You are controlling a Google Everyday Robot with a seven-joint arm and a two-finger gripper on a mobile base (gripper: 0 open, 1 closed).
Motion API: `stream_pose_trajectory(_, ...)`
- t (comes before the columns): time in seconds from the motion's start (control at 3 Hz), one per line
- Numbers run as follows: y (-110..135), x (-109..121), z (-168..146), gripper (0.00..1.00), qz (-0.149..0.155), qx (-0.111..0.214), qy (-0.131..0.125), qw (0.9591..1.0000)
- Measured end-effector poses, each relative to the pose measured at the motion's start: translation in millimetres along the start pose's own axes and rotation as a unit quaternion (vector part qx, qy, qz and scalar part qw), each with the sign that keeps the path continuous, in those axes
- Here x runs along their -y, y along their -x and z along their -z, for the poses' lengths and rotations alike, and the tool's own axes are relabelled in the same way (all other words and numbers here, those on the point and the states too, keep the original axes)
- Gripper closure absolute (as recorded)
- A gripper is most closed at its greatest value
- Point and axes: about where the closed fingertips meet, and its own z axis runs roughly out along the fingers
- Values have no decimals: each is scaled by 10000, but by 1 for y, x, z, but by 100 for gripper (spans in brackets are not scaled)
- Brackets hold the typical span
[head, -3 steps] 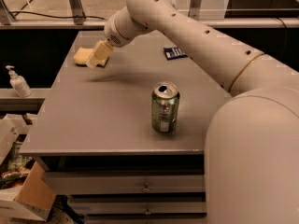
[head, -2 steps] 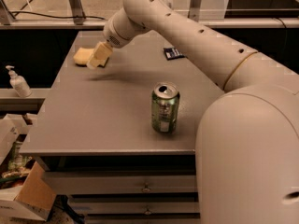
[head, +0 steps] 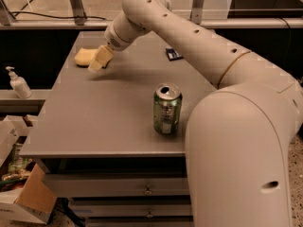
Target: Move sponge near rxbar blueberry
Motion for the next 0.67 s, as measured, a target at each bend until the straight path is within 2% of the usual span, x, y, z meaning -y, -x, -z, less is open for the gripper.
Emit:
stream_pose_trajectory(0.33, -3, -3, -8, 0, -125, -82, 119, 9998)
stream_pose_trajectory(0.67, 0, -4, -14, 17, -149, -122, 214, 9996)
